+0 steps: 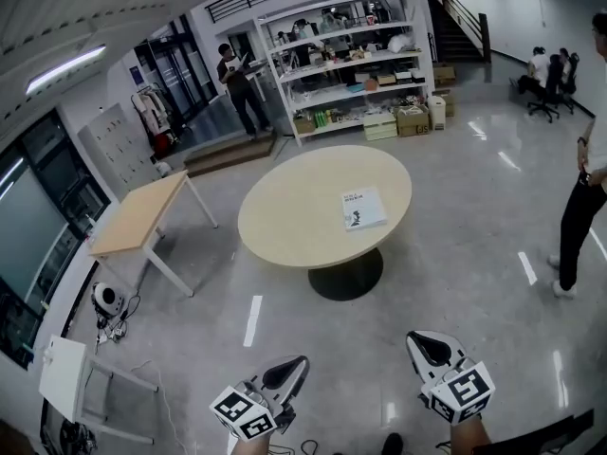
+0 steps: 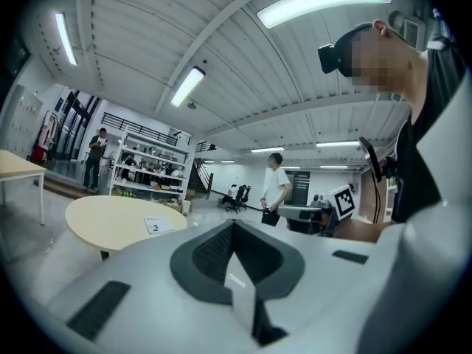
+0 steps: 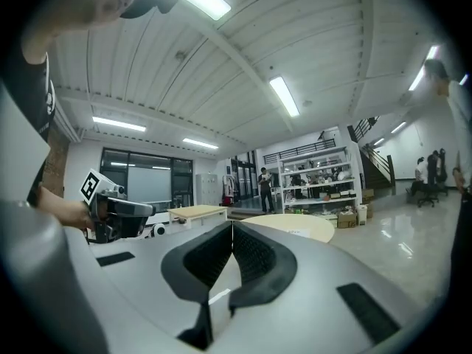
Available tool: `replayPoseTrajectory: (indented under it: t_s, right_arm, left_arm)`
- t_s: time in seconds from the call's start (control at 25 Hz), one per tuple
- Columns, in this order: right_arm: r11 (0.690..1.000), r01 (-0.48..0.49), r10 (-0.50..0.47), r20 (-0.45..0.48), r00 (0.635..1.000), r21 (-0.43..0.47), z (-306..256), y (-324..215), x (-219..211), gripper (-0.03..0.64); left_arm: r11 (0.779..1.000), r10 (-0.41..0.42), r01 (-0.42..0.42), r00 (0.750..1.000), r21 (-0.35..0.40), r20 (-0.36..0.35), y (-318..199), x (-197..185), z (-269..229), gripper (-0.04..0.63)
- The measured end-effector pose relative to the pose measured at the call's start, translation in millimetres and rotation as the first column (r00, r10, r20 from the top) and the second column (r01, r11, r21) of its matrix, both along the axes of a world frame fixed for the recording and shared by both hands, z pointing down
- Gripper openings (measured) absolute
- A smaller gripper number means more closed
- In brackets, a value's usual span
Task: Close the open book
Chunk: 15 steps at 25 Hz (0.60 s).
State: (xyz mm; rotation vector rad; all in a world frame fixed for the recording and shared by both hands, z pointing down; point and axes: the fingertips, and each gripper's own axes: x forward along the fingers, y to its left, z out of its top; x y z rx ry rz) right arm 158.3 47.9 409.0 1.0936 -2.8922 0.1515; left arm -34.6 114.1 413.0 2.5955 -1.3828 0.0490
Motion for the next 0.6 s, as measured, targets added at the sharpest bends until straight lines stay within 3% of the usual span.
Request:
replayPoseTrajectory:
  t_s: [0.2, 0.32, 0.6]
  right_arm:
    - [0.999, -0.018, 0.018, 0.009, 1.000, 0.029, -9.9, 51.2, -13.2, 0.000]
    - [0.999, -0.037, 0.037, -0.005, 0.999, 0.015, -6.9, 90.3, -28.3, 0.000]
    - [0.997, -0.072, 0.072, 0.005, 0.997, 0.002, -4.6, 197.5, -71.2, 0.000]
  left_arm:
    - [0.998, 0.031, -0.032, 0.999, 0.049, 0.012, 43.1, -5.9, -12.0, -0.003]
    - [0.996, 0.062, -0.060, 0.998, 0.072, -0.027, 80.0, -14.7, -10.0, -0.003]
    - [0.995, 0.085, -0.081, 0.994, 0.056, -0.066, 180.6, -59.0, 5.0, -0.003]
